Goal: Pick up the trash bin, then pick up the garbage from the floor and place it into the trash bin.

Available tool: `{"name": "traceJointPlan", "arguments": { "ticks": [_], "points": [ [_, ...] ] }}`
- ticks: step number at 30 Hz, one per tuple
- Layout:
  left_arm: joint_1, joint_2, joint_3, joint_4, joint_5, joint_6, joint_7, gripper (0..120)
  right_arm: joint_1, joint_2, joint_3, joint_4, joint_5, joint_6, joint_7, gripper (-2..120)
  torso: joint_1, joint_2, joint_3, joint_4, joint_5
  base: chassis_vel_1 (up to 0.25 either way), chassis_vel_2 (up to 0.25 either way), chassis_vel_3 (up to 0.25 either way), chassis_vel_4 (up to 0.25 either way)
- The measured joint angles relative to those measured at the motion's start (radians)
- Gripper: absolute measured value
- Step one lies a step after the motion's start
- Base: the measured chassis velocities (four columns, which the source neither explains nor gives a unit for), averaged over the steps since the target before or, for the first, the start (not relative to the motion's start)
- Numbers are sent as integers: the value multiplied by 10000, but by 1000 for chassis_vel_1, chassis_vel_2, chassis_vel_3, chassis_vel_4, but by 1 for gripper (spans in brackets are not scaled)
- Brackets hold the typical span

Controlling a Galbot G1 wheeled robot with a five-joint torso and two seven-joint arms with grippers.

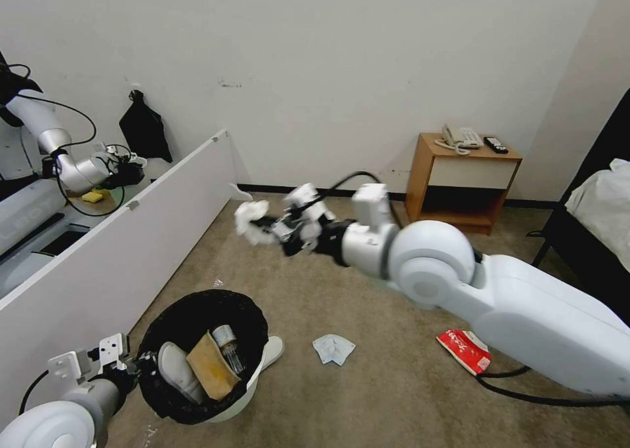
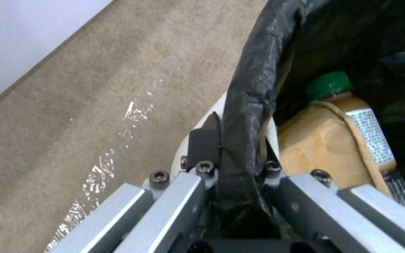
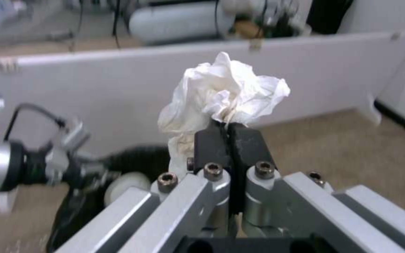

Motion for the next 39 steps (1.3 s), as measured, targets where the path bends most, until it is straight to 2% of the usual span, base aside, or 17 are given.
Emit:
{"name": "traceJointPlan", "arguments": {
  "ticks": [8,17,26,39],
  "points": [
    [-23,-13,-6,-33,0,0,-6,1,545,821,-850,-568,522,-920,387,0,0,0,0,-1,0,0,0,0,0],
    [-70,-40,-64,-32,-18,0,-7,1,570,1386,-1418,-1101,480,-973,504,0,0,0,0,-1,1,0,0,0,0],
    [-109,-67,-126,-21,-58,0,-7,1,366,2529,-2205,-1786,290,-951,742,0,0,0,0,0,0,0,0,0,0],
    [-142,-91,-100,18,-56,0,-7,1,354,2979,-2920,-2019,42,-920,852,0,0,0,0,0,1,0,0,0,0]
  ]
}}
